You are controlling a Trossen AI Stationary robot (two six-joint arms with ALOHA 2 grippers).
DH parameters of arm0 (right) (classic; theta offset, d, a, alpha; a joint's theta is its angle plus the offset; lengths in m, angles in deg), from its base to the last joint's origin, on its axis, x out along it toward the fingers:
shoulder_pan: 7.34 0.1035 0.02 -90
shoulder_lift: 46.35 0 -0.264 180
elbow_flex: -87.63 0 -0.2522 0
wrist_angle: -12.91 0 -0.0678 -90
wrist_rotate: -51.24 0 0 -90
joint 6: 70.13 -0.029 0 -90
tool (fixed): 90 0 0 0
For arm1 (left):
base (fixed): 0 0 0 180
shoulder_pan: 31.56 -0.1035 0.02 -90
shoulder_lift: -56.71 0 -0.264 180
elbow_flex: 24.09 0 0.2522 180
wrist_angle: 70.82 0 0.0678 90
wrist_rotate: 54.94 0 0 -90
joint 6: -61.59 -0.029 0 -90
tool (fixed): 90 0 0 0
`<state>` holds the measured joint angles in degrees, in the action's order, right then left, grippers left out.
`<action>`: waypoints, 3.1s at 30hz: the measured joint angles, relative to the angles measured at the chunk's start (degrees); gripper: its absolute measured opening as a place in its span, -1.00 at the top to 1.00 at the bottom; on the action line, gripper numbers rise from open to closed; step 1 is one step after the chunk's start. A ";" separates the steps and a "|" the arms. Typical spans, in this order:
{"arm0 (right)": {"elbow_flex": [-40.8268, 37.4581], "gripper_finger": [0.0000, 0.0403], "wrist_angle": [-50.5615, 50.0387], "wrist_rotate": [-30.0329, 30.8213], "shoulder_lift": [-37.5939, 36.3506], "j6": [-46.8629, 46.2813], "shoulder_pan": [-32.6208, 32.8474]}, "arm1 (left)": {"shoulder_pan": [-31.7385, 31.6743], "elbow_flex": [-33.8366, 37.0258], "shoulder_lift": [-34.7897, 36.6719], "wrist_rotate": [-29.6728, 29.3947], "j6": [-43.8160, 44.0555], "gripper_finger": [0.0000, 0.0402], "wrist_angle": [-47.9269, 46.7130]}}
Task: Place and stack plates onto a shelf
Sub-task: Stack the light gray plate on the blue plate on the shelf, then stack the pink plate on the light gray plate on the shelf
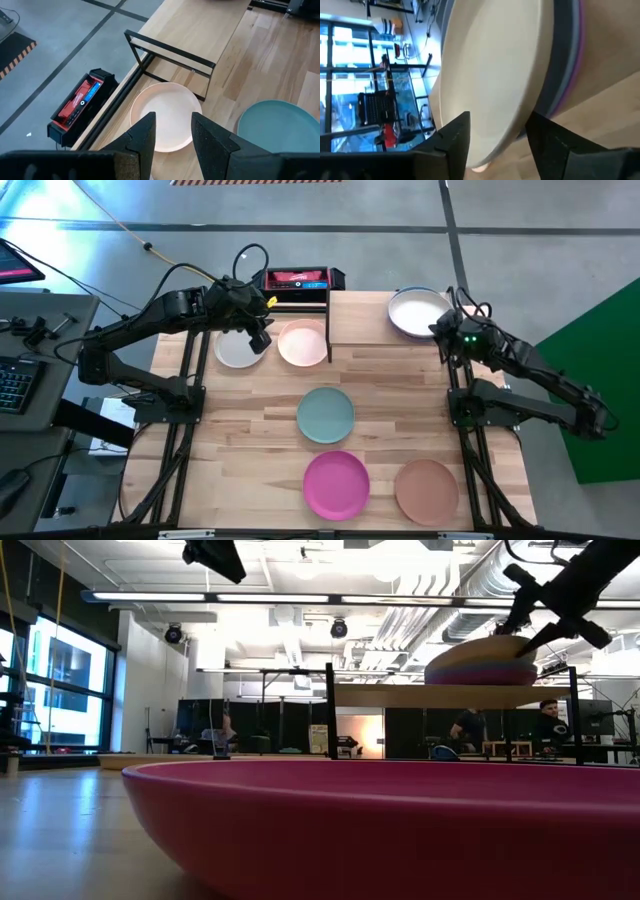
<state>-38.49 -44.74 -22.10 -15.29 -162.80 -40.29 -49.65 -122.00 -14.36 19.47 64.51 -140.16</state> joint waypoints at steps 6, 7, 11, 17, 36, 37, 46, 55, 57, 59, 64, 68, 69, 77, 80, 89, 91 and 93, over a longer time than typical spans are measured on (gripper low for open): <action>0.00 0.13 -0.86 -3.68 -1.28 -1.54 0.02 | 0.00 0.02 -0.02 0.00 -0.02 0.43 0.00; 0.00 0.13 -0.92 -4.23 -1.59 -1.52 0.02 | 0.00 0.02 -0.01 0.01 -0.04 0.43 0.00; 0.00 0.13 -1.79 -6.09 -2.36 -2.60 0.02 | 0.00 0.00 -0.01 0.00 -0.07 0.43 0.00; 0.00 0.15 -2.56 -9.34 -2.59 -2.85 0.07 | 0.02 0.01 0.00 0.00 -0.09 0.43 0.00; 0.00 0.15 -0.05 -3.24 -2.50 0.20 0.04 | 0.00 0.00 -0.01 -0.01 0.00 0.43 0.09; 0.00 0.15 -0.01 -2.88 -2.50 0.16 0.04 | 0.00 0.00 -0.02 0.00 0.00 0.43 0.09; 0.00 0.15 -0.82 -3.28 -0.53 0.55 0.04 | 0.00 0.01 0.00 -0.01 -0.07 0.43 0.11; 0.00 0.15 3.81 -7.77 -2.24 5.52 0.04 | 0.00 0.02 -0.02 0.22 -0.16 0.43 -0.24; 0.00 0.15 5.16 -8.78 -2.71 7.47 0.04 | 0.00 0.01 -0.01 1.68 -0.17 0.43 -0.31; 0.00 0.15 7.28 -9.77 -3.03 9.80 0.04 | 0.00 0.00 -0.37 4.60 -0.15 0.43 -0.39; 0.00 0.15 16.39 -13.62 -3.03 18.09 0.04 | 1.04 0.02 -2.67 12.51 0.02 0.43 -1.28; 0.00 0.15 21.19 -18.10 -3.03 22.69 0.04 | 3.44 0.02 -5.79 14.12 1.48 0.43 -3.16; 0.00 0.15 22.09 -19.35 -3.03 24.03 0.04 | 4.01 0.02 -6.56 14.14 1.54 0.43 -3.78; 0.00 0.15 27.92 -30.40 -2.92 36.99 0.13 | 8.13 0.04 -13.49 14.35 9.62 0.43 -4.52; 0.00 0.15 28.95 -33.68 -2.92 40.01 0.13 | 10.03 0.04 -16.05 15.40 14.27 0.43 -4.52; 0.00 0.15 28.93 -39.31 -2.90 46.27 1.59 | 18.22 0.02 -23.77 16.59 24.94 0.43 -4.03; 0.00 0.15 28.82 -39.60 -2.91 47.05 2.10 | 20.14 0.02 -25.80 16.58 26.35 0.43 -3.88; 0.00 0.15 28.75 -39.64 -2.90 47.77 2.50 | 22.02 0.04 -27.77 16.58 27.72 0.43 -2.81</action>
<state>-38.49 -15.99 -61.74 -18.19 -115.03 -37.79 -27.63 -121.96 -42.13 36.05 92.23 -142.97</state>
